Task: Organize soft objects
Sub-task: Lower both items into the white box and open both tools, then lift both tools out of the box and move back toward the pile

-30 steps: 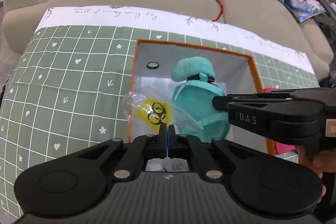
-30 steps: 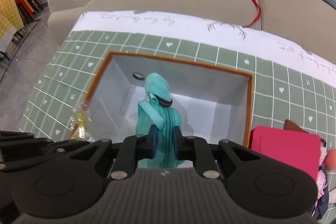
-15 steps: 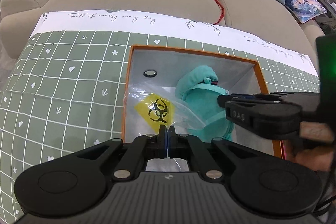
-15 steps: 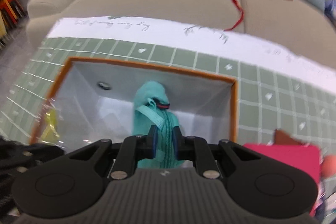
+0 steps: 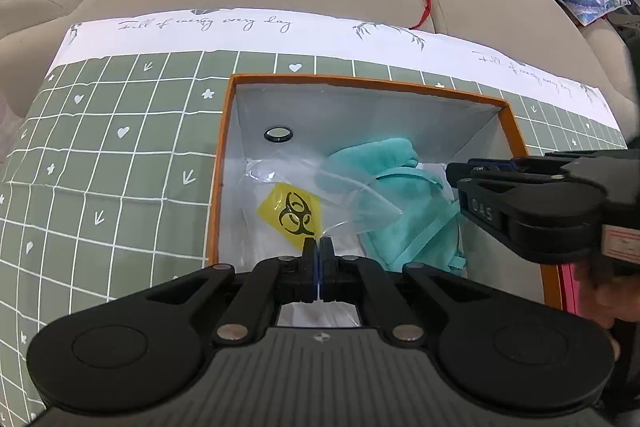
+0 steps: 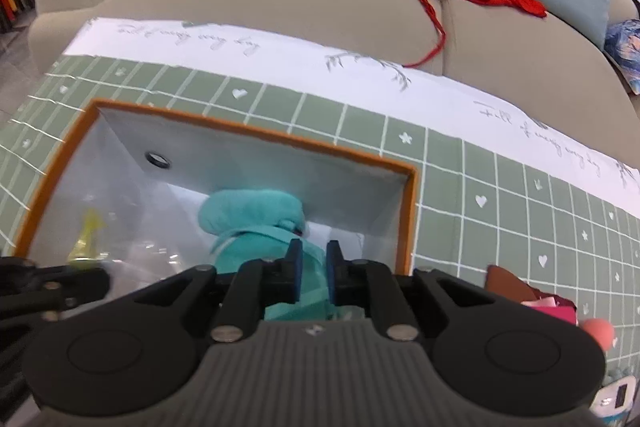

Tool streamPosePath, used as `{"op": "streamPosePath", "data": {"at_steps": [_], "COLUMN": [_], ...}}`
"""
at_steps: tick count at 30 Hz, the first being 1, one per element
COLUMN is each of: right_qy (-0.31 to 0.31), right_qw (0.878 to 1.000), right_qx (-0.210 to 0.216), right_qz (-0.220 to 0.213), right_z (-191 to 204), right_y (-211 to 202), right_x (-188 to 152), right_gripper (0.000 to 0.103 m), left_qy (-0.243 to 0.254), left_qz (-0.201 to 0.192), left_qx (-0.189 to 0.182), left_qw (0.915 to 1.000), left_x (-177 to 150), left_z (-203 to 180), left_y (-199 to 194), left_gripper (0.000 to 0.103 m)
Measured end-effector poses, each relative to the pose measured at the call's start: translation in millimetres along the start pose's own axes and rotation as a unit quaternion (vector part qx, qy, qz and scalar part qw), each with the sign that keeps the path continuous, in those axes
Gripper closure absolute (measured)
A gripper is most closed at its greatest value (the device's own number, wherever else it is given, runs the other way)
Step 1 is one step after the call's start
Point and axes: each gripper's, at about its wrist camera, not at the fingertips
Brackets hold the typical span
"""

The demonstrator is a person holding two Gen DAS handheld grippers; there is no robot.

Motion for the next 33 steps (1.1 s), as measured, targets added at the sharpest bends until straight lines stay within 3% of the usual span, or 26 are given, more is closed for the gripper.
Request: {"op": "streamPosePath", "data": {"at_steps": [4,12,13,16,17,20,23,27,33], "right_qy": [0.001,0.006,0.007,0.011,0.013,0.02,0.029,0.028,0.039], "right_qw": [1.0,0.999,0.999,0.999,0.999,0.999,0.999,0.999,0.998], "right_qx": [0.027,0.042,0.041,0.042,0.041,0.031,0.034,0.031,0.033], "right_qz": [-0.007,-0.018,-0.019,-0.02,-0.021,-0.031,-0.028,-0.03,-0.034], "right_z": [0,-15,-16,-20,-21,-26,-30,-30,-36], "right_y": [-12,-32,-34,-36,-36,-37,-38,-41,-46], "right_x": [4,8,9,10,10,9,7,5,7], "right_gripper": [0.074,0.073,0.073,0.073,0.073,0.073,0.073,0.073,0.073], "left_qy": [0.004,0.042,0.042,0.056,0.062,0.098,0.122,0.107,0.065], "left_qz": [-0.001,-0.023,-0.024,-0.028,-0.036,-0.069,-0.07,-0.067,-0.054], "left_qx": [0.0,-0.011,-0.013,-0.014,-0.013,-0.006,-0.006,0.004,-0.011], "left_qw": [1.0,0.9988,0.9988,0.998,0.9974,0.9928,0.99,0.992,0.9964], "left_x": [2,0,0,0,-1,-4,-5,-2,4], "left_z": [-2,-11,-12,-16,-19,-28,-34,-35,-26], "left_y": [5,10,10,9,8,-1,-4,-5,-13], "left_gripper": [0.103,0.099,0.086,0.03,0.027,0.027,0.023,0.023,0.022]}}
Point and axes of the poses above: each gripper's, at about its wrist camera, not at the fingertips, and y roughly the way its jaws point, z to its left, x to its top, and after that the axes turned 11 degrees about -z, right-handed
